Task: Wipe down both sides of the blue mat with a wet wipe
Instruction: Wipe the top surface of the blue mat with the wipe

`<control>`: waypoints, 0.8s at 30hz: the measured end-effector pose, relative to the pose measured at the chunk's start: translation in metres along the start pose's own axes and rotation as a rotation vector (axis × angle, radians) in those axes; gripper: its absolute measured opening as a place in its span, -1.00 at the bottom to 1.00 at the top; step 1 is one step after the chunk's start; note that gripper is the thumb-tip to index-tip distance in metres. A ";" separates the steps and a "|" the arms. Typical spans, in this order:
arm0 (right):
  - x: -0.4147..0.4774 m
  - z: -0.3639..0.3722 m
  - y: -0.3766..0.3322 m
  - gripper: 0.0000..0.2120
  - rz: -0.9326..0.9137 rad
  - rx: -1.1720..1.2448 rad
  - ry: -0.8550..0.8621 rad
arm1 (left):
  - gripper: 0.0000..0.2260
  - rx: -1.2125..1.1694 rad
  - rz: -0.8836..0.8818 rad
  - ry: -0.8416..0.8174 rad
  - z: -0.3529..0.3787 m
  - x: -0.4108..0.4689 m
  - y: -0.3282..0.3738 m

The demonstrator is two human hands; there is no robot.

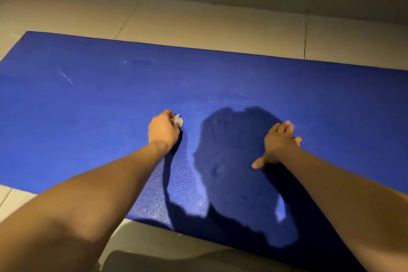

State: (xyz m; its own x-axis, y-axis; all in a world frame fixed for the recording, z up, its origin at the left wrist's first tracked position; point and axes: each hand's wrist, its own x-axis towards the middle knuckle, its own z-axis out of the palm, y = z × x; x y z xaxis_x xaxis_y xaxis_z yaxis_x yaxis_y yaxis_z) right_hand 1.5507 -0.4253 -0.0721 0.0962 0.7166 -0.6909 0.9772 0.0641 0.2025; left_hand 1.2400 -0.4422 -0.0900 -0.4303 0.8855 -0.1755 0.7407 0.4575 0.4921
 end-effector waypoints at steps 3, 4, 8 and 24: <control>0.001 0.000 0.005 0.54 -0.023 -0.027 -0.008 | -0.84 -0.088 -0.010 -0.032 0.020 0.008 0.033; 0.001 0.000 0.006 0.54 -0.032 -0.040 -0.014 | -0.84 -0.107 0.002 -0.049 0.026 0.009 0.045; 0.004 0.001 0.008 0.55 -0.059 -0.063 0.006 | -0.73 -0.136 0.039 -0.127 0.056 -0.004 0.092; 0.001 0.010 0.009 0.50 -0.091 -0.056 0.151 | -0.87 0.147 -0.143 0.094 0.019 -0.027 0.035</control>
State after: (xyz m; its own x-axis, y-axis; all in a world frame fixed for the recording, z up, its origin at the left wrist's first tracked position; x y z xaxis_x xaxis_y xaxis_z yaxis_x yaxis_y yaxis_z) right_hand 1.5616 -0.4309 -0.0780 -0.0257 0.8022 -0.5965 0.9681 0.1687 0.1853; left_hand 1.2873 -0.4489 -0.0841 -0.5774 0.8024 -0.1506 0.7329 0.5907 0.3374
